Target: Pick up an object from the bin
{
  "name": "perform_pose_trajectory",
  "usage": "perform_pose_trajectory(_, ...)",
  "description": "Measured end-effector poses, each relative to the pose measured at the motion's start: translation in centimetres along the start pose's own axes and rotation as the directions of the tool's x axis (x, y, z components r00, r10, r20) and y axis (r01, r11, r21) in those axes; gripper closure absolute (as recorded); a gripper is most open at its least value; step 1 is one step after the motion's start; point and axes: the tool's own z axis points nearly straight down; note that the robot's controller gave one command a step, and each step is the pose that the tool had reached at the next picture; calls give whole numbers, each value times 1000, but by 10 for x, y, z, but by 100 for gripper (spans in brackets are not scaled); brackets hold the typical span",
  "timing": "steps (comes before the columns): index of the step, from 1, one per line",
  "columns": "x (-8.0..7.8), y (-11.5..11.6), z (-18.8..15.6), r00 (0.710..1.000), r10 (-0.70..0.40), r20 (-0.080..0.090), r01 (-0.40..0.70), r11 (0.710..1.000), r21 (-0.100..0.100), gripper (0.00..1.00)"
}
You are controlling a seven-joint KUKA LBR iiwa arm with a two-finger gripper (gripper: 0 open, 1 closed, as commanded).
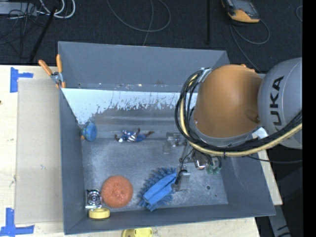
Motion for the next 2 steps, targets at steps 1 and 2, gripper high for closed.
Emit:
perform_pose_trajectory(1, -1, 0, -4, 1000, 3, 9, -3, 1000, -1, 0)
perform_pose_trajectory(2, 6, 12, 35, 997, -73, 13, 73, 997, 0, 0)
